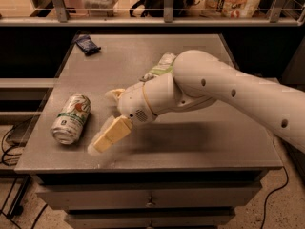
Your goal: Move 7up can near rxbar blueberry
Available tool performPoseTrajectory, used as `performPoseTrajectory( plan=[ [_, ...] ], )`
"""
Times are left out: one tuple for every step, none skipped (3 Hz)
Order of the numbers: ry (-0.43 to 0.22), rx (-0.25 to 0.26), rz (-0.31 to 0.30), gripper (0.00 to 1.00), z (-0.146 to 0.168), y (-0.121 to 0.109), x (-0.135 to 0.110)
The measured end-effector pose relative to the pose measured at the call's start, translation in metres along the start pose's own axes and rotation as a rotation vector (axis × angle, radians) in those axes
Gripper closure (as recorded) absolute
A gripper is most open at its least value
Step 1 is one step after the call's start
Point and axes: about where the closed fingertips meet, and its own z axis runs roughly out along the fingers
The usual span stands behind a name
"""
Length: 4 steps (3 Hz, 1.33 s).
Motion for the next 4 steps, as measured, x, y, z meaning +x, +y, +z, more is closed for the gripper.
performPoseTrajectory(
  plan=[
    [-0.026, 0.000, -0.029, 0.00, 0.014, -0.010, -0.008],
    [-0.046, -0.006, -0.050, 0.00, 0.024, -0.016, -0.016],
    [-0.061, -0.013, -0.072, 0.00, 0.034, -0.024, -0.022],
    [-0.081, -0.019, -0.088, 0.00, 0.042, -0.030, -0.029]
  ],
)
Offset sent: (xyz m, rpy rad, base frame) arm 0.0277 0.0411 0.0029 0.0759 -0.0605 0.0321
